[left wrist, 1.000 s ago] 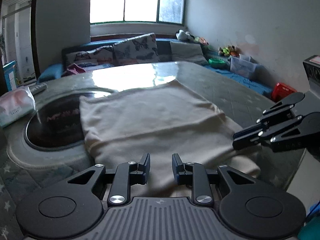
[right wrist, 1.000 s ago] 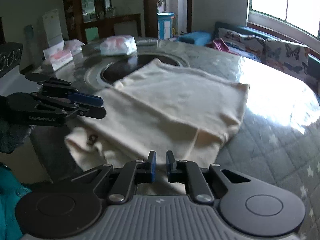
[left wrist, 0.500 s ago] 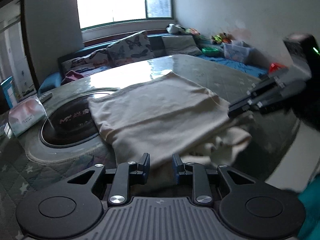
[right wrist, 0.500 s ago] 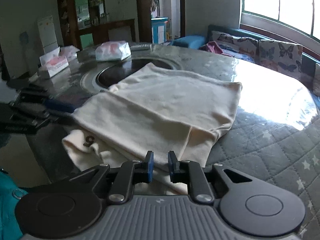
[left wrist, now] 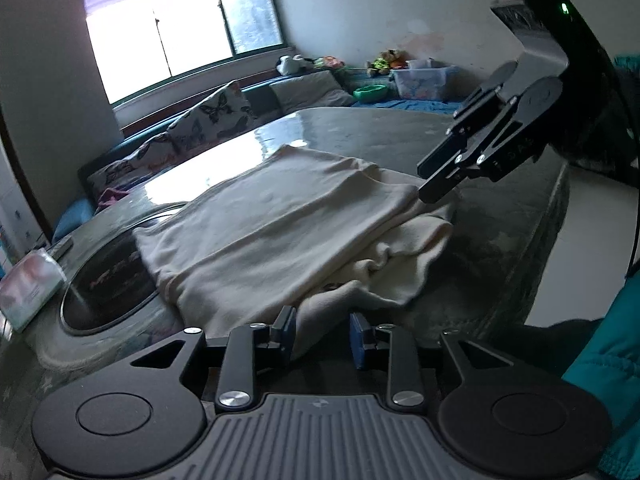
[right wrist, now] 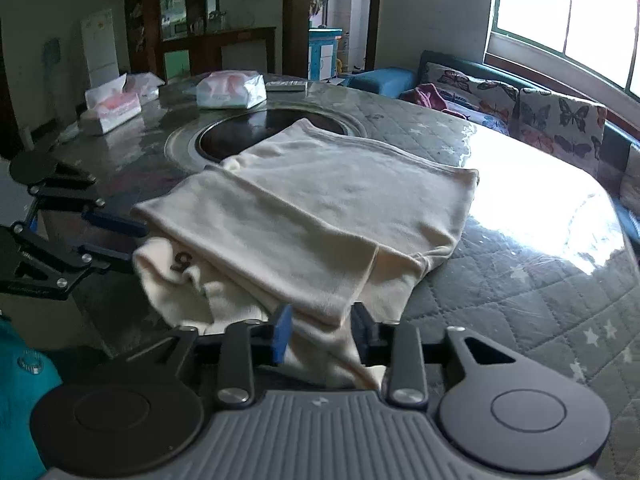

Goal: Fold clothes
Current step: 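Grasp the sweatshirt side edge with the left gripper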

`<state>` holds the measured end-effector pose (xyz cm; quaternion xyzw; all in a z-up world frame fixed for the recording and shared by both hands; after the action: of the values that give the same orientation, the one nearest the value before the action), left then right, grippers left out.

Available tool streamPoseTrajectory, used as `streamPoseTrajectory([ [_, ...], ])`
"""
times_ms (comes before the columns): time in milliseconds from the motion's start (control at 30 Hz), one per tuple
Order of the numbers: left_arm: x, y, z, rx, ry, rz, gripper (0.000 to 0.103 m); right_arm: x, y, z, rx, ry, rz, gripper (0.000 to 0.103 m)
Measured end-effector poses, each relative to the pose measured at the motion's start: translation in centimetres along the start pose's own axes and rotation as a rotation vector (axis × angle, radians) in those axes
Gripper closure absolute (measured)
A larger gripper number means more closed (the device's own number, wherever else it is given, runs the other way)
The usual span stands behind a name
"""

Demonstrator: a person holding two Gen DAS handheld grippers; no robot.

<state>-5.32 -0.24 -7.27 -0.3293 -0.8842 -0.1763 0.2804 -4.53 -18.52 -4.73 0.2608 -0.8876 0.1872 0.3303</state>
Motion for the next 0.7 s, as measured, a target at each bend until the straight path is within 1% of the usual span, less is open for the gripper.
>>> streamPoseTrajectory([
  [33, -0.2, -0.2, 0.0, -0.014, 0.000, 0.002, 0.072, 0.3, 0.1, 0.2, 0.015, 0.005, 0.001, 0.069],
  [100, -0.4, -0.4, -0.1, -0.040, -0.005, -0.005, 0.072, 0.7, 0.4, 0.5, 0.048, 0.007, 0.007, 0.064],
  [167, -0.6, -0.5, -0.2, -0.067, -0.011, -0.011, 0.072, 1.1, 0.7, 0.8, 0.080, 0.008, 0.012, 0.063],
  [300, -0.8, -0.2, -0.5, -0.085, -0.023, -0.020, 0.072, 1.6, 1.6, 1.3, 0.142, 0.003, 0.004, 0.052],
  [367, -0.9, -0.1, -0.5, -0.092, -0.021, -0.018, 0.072, 1.7, 1.9, 1.5, 0.164, 0.002, 0.002, 0.051],
  [500, -1.0, 0.0, -0.2, -0.122, -0.010, -0.020, 0.061, 1.8, 2.2, 1.8, 0.177, 0.004, -0.005, 0.049],
  [567, -0.9, -0.2, -0.1, -0.149, -0.010, -0.015, 0.058, 1.8, 2.2, 1.9, 0.178, 0.005, -0.007, 0.049],
  [700, -1.1, -0.5, -0.1, -0.226, -0.017, -0.013, 0.058, 1.8, 2.1, 1.9, 0.179, 0.006, -0.009, 0.046],
])
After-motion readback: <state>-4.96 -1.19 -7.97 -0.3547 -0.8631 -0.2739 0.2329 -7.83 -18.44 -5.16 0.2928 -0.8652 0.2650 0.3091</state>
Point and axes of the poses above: each gripper's, at about its wrist camera, not at the fingertips, and x roughly against the way its jaws point, y to its left, z to its underside, the point moved 10 cm from there along -x, roughly the way its jaws point, and after that the axes turned 10 degrees about z, right-handed, at the moved point
